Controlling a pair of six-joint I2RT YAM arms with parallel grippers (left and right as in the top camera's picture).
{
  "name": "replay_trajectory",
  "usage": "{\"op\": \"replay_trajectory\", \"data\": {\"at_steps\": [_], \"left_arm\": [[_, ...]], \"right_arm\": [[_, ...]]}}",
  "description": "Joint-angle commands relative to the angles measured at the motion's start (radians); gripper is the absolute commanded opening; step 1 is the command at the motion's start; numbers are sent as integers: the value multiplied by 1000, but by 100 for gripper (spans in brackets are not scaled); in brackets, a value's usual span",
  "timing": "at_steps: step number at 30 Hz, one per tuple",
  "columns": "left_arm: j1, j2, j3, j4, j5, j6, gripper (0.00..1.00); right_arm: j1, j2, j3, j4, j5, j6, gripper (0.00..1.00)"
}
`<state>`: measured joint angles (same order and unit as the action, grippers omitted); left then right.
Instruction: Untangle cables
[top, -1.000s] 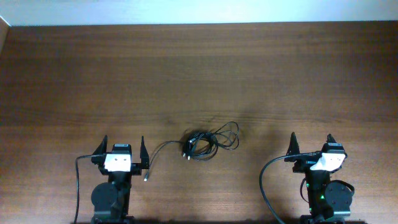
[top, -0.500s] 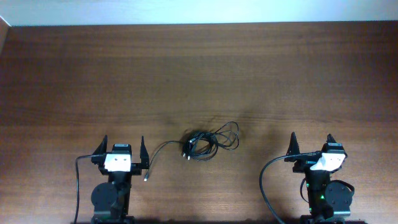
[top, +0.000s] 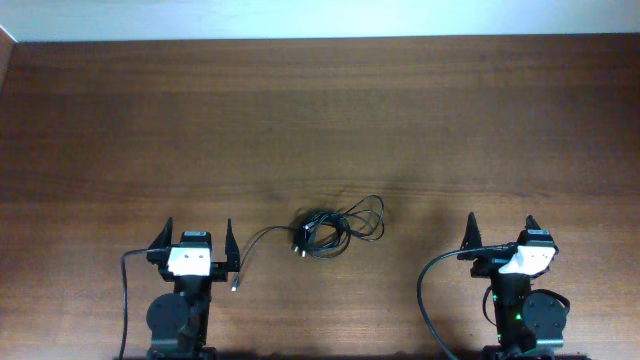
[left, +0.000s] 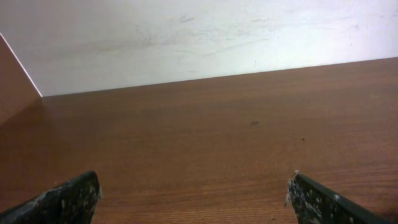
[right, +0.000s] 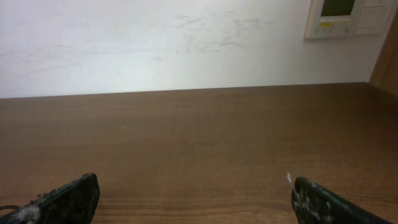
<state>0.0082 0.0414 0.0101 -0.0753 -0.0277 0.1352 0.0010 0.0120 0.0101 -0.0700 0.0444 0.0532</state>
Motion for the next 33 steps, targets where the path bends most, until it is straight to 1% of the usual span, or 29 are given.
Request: {"op": "replay_trajectory", "data": {"at_steps": [1,20,25,26,27,28,33], "left_arm": [[1,3,-1,-5,-21,13,99],[2,3,-1,-5,-21,13,99],[1,3,-1,17,-19,12,99],[1,3,-1,17,-13,0,99],[1,3,-1,13,-13,-77,99],[1,3,-1,13,-13,-121,99],[1,3,-1,13,-13,-129,99]], "right_arm": [[6,-4,-5,-7,5,8,98],[6,-4,-5,-7,5,8,98],[6,-4,-5,-7,5,8,98],[6,-4,-5,-7,5,8,99],[6,-4,-5,-7,5,8,98],[6,-4,-5,-7,5,8,98],[6,-4,-5,-7,5,8,99]]}}
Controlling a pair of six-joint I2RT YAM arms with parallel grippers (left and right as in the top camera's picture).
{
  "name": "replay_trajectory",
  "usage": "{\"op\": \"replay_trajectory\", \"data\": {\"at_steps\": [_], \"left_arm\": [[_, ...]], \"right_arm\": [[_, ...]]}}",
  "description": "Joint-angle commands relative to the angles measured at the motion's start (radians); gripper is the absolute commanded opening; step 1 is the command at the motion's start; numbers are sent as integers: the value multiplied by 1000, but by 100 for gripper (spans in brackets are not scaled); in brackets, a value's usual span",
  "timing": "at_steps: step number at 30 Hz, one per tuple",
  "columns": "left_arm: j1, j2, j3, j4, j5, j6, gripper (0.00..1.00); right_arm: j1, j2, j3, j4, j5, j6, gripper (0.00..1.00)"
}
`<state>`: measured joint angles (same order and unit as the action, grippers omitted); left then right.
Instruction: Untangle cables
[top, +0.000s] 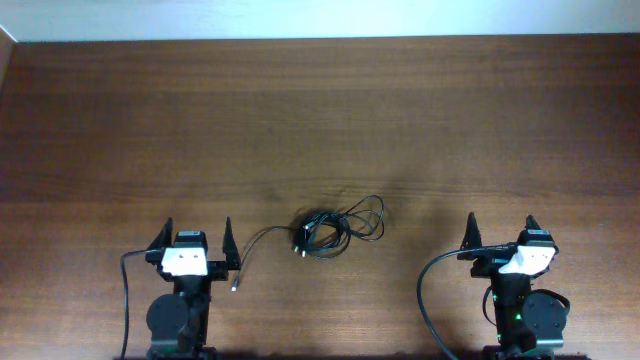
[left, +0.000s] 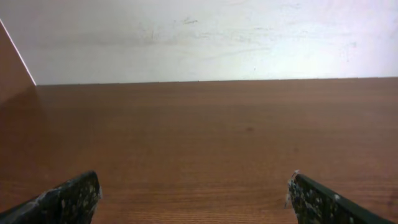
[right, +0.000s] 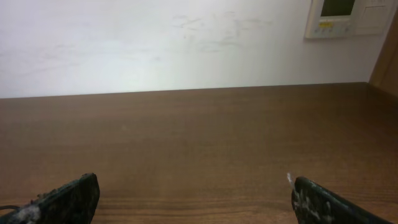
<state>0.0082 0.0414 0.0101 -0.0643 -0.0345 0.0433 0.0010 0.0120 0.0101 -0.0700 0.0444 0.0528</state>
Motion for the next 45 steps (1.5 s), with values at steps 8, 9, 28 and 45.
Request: {"op": "replay_trajectory", "data": {"at_steps": [8,9,28,45], "left_arm": [[1,3,-1,2,-6,-36,99],[1,3,-1,2,-6,-36,99],[1,3,-1,-16,24,-36,99],[1,3,-1,-7,31,-36,99]], "right_arm": [[6,-4,-5,-7,5,8,98],[6,-4,-5,-7,5,8,99],[6,-4,-5,-7,5,8,98],[6,-4,-5,-7,5,8,98]]}}
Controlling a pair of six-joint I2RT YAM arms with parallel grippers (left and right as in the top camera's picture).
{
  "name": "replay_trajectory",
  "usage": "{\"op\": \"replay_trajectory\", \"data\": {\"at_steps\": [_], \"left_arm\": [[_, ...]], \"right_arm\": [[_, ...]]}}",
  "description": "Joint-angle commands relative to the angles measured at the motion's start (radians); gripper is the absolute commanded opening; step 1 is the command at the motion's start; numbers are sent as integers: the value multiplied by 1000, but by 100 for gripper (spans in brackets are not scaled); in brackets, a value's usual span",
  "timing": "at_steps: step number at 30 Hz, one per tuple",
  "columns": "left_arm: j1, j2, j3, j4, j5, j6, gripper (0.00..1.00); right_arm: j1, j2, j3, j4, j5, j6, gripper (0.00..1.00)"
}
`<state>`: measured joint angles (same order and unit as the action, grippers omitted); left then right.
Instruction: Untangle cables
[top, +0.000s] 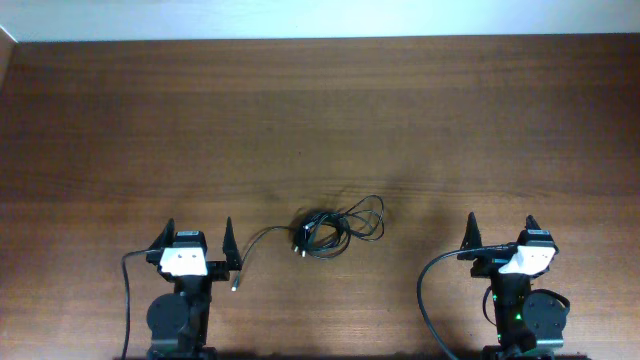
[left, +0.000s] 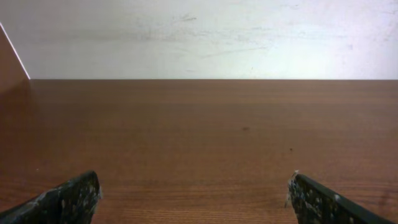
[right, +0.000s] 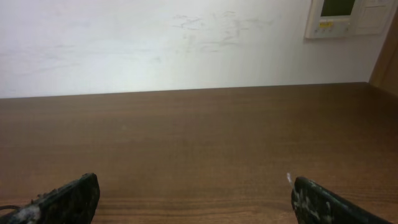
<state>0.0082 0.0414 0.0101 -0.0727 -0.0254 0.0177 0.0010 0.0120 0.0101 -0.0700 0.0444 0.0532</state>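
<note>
A tangle of thin black cables (top: 325, 228) lies on the wooden table near the front middle, with loops spreading to the right and one strand (top: 252, 245) trailing left to a small plug. My left gripper (top: 197, 233) stands open at the front left, just left of that strand's end. At the front right my right gripper (top: 502, 228) is open as well, well to the right of the tangle. Neither wrist view shows the cables; both show only bare table between wide-apart fingers (left: 68, 199) (right: 323, 202).
The wooden table (top: 320, 120) stretches back to a white wall (left: 199, 37). A wall panel (right: 348, 17) hangs at the right wrist view's upper right. Each arm's own black lead (top: 432, 290) loops beside its base.
The left wrist view has shifted slightly, the wall line sitting level now. The cables and the right arm are unchanged.
Both grippers stood open at the table's front with the tangle between them throughout. The left wrist's view of the wall line was slanted at first, then nearly level, and is level now. The cables have stayed where they lay.
</note>
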Motion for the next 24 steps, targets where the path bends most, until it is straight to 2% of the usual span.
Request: {"op": "replay_trajectory", "data": {"at_steps": [1,24], "left_arm": [[1,3,-1,3,22,-11,99],[1,3,-1,3,37,-11,99]], "right_arm": [[6,-4,-5,-7,5,8,98],[6,-4,-5,-7,5,8,98]]}}
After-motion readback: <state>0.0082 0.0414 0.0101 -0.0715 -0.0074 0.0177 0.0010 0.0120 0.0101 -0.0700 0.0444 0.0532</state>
